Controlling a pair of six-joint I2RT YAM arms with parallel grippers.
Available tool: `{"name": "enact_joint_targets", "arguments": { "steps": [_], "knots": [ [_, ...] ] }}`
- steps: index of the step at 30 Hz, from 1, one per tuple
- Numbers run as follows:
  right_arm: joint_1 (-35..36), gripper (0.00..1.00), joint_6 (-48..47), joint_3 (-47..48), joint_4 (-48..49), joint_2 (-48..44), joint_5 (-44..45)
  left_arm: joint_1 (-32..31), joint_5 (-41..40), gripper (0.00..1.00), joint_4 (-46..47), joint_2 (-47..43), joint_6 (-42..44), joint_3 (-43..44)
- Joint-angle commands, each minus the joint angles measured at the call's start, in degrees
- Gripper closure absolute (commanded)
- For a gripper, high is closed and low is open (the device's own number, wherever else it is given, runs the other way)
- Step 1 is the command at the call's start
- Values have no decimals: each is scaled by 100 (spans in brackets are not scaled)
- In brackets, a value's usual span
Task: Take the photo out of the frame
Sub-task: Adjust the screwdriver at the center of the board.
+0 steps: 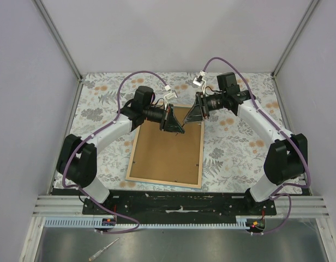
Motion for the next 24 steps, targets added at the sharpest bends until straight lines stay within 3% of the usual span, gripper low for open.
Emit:
{"name": "enact_joint_targets", "arguments": {
  "steps": [1,7,9,13,14,15,16,17,19,24],
  "knots": [
    [88,56,409,-12,441,-176,-116,-12,-33,98,385,-200,-238,-38],
    [114,59,427,59,415,-132,-47,-21,-156,98,236,-165,-142,-38],
    [132,64,409,59,415,-132,-2,-21,-200,98,156,-156,-89,-29],
    [141,100,348,32,371,-167,200,-21,-243,98,60,-165,-27,15],
    [141,100,313,24,363,-176,331,-12,-287,94,33,-174,-18,23],
    [141,100,269,15,319,-202,436,-12,-349,82,-2,-183,8,41],
    [141,100,173,6,284,-228,559,22,-384,68,-37,-200,17,67],
    [150,100,172,-3,231,-281,734,84,-402,45,-81,-209,17,93],
    [141,100,-170,-20,143,-386,1077,277,-402,15,-142,-261,-1,172],
    [106,100,-758,-213,143,-825,2140,1111,-393,9,-484,-525,200,383]
  ]
}}
